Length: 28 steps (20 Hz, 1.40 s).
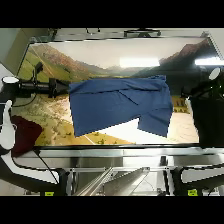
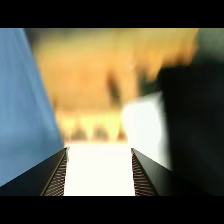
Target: Fold the shirts.
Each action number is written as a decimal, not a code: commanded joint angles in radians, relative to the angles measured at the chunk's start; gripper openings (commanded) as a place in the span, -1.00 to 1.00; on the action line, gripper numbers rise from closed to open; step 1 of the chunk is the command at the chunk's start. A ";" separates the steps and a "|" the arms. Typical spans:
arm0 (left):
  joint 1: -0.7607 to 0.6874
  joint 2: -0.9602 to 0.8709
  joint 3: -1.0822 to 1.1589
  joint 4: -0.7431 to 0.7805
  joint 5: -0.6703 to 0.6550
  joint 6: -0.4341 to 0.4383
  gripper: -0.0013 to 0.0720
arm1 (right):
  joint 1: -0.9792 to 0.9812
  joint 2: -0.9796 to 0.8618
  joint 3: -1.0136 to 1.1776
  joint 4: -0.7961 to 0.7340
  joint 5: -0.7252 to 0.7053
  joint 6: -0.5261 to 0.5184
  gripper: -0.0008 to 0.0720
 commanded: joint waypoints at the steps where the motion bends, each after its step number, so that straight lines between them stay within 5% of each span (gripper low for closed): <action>1: 0.031 0.174 -0.288 0.156 0.037 -0.026 0.09 | -0.042 -0.008 -0.105 0.178 0.076 -0.167 0.22; 13: 0.333 0.583 -0.845 0.154 0.229 0.042 0.10 | -0.042 -0.203 -0.107 0.446 0.075 -0.401 0.21; 14: 0.332 0.592 -0.871 0.154 0.254 0.042 0.10 | -0.043 -0.203 -0.103 0.446 0.076 -0.423 -0.01; 15: 0.325 0.595 -0.897 0.154 0.274 0.042 0.10 | -0.043 -0.203 -0.100 0.446 0.077 -0.436 -0.29; 16: 0.313 0.591 -0.916 0.155 0.286 0.042 0.10 | -0.044 -0.203 -0.099 0.446 0.076 -0.438 -0.33; 23: 0.091 0.408 -0.928 0.139 0.529 0.042 0.10 | -0.044 -0.202 -0.099 0.446 0.080 -0.453 -0.32; 28: -0.135 0.215 -0.764 0.018 0.548 0.053 0.10 | -0.044 -0.202 -0.098 0.446 0.085 -0.452 -0.32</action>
